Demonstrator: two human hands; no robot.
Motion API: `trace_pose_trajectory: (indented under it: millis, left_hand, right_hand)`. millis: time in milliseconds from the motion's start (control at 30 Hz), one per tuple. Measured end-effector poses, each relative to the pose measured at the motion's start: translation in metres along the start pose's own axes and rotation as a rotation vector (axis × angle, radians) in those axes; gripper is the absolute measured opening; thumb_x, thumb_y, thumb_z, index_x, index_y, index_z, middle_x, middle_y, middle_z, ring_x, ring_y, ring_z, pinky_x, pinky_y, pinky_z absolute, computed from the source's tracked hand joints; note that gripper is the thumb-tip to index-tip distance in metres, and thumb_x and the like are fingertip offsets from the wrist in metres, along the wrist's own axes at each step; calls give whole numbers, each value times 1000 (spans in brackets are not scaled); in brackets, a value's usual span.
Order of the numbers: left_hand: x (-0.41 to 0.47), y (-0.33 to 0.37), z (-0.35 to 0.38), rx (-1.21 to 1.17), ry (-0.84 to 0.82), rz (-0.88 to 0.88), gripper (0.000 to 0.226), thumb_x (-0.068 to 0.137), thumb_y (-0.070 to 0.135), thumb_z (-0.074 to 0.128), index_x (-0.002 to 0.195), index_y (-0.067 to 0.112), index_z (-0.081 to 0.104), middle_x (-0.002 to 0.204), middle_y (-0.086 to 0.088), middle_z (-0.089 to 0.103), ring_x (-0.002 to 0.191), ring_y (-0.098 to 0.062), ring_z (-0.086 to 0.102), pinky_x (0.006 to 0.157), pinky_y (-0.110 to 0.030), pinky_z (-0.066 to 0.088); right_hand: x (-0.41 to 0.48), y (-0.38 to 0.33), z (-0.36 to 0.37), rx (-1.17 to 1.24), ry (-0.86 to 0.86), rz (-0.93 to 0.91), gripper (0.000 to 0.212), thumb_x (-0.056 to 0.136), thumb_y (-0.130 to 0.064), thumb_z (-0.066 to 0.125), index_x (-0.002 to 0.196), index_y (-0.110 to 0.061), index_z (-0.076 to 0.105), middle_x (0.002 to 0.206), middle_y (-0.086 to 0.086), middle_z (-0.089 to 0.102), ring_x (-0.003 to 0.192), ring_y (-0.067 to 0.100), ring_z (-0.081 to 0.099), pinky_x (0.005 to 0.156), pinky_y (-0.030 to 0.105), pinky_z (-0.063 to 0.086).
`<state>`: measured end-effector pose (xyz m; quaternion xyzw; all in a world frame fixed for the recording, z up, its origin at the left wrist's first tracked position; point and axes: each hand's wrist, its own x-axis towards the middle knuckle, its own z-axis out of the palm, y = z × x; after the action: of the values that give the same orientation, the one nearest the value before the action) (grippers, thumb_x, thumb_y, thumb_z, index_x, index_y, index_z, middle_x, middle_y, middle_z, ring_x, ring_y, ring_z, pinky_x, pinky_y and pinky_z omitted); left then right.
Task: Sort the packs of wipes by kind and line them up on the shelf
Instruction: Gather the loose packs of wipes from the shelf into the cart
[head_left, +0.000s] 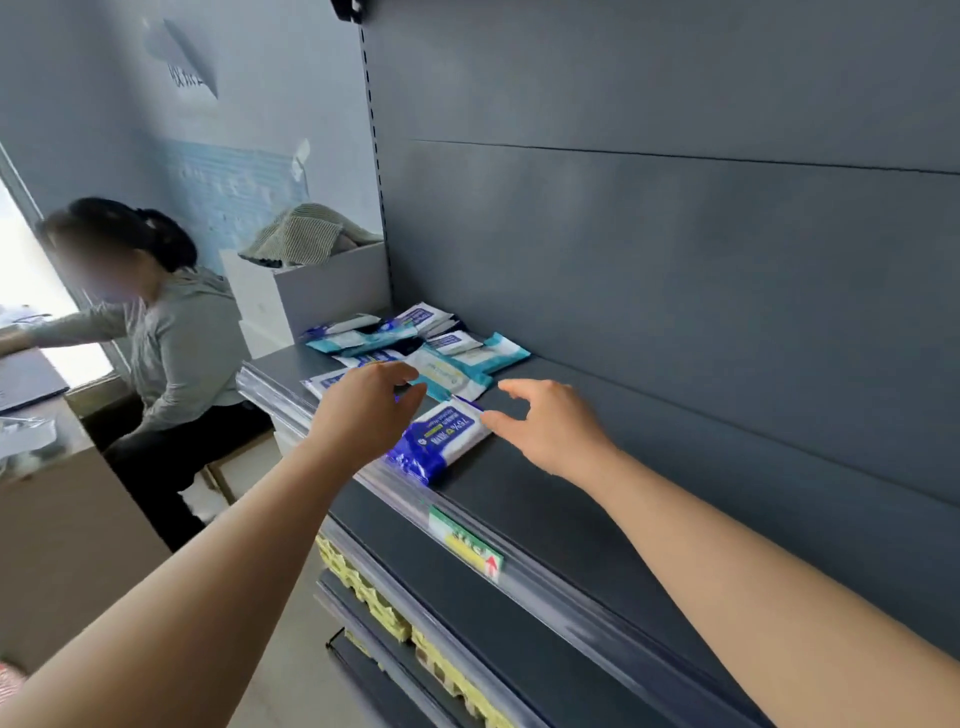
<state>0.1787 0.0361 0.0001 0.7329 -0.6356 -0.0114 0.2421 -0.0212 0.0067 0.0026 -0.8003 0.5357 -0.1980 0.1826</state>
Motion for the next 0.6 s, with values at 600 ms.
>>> trace_pose_trajectory:
  millis: [600]
  left_hand:
    - [179,-90,63,141,-395,395,67,84,57,60,142,29,41,133,-2,54,129,-27,36,103,-42,30]
  right_hand:
    - [99,-5,54,225,-99,430,15,74,-20,81,80,-11,70,70,-5,66,63,3,58,52,13,43]
